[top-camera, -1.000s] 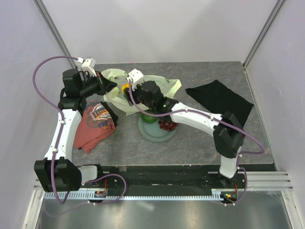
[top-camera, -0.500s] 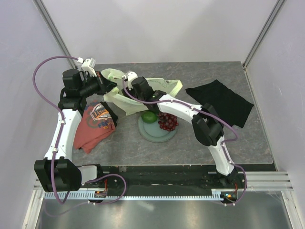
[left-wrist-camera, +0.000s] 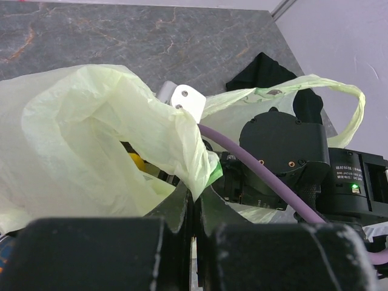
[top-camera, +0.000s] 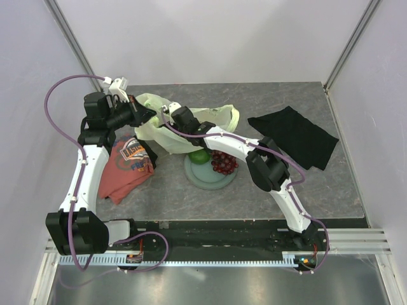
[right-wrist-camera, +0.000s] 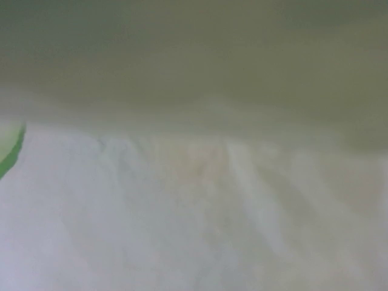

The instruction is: Place the fruits into the plastic bag

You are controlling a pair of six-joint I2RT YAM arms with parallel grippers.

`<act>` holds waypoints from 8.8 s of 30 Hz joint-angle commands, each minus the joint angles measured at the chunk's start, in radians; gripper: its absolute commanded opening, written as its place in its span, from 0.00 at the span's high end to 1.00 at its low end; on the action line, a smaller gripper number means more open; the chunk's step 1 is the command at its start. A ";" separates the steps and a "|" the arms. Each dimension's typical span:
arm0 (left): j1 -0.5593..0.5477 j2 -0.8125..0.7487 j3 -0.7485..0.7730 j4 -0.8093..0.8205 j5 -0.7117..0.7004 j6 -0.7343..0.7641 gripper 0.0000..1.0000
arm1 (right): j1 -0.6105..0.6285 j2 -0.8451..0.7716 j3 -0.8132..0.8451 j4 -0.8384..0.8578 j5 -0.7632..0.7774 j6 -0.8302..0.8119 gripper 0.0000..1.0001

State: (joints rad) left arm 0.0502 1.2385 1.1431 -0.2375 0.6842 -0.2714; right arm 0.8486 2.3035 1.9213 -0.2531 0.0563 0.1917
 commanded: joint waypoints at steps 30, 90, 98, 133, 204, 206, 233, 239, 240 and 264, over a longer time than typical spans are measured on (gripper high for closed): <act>0.010 0.004 0.003 0.010 0.020 0.008 0.98 | 0.033 -0.644 -0.519 0.402 0.099 -0.012 0.02; 0.014 -0.010 0.004 0.001 -0.012 0.020 0.98 | 0.007 -0.915 -1.038 0.003 0.303 0.319 0.51; 0.013 -0.013 0.004 0.000 -0.015 0.021 0.98 | 0.003 -0.885 -1.047 -0.002 0.301 0.333 0.54; 0.013 -0.011 0.004 -0.003 -0.018 0.023 0.99 | -0.006 -0.809 -0.996 0.008 0.310 0.253 0.84; 0.014 0.003 0.004 -0.002 -0.003 0.017 0.99 | 0.001 -1.132 -0.579 -0.015 0.082 0.048 1.00; 0.014 -0.001 0.004 0.000 -0.003 0.017 0.98 | -0.023 -1.086 -0.533 -0.031 0.076 0.058 1.00; 0.014 -0.016 0.001 -0.002 -0.023 0.026 0.98 | -0.226 -0.822 -0.300 0.034 -0.098 0.100 1.00; 0.014 -0.005 0.003 -0.005 -0.025 0.031 0.98 | -0.227 -0.774 -0.335 0.055 -0.153 0.156 1.00; 0.014 -0.004 0.006 -0.005 -0.023 0.029 0.98 | -0.226 -0.759 -0.344 0.069 -0.159 0.170 1.00; 0.014 -0.011 0.007 -0.011 -0.025 0.031 0.98 | -0.152 -0.582 -0.383 0.152 -0.253 0.284 1.00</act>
State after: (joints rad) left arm 0.0597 1.2388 1.1431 -0.2527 0.6563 -0.2699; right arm 0.6605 1.6958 1.5261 -0.1879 -0.1791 0.4507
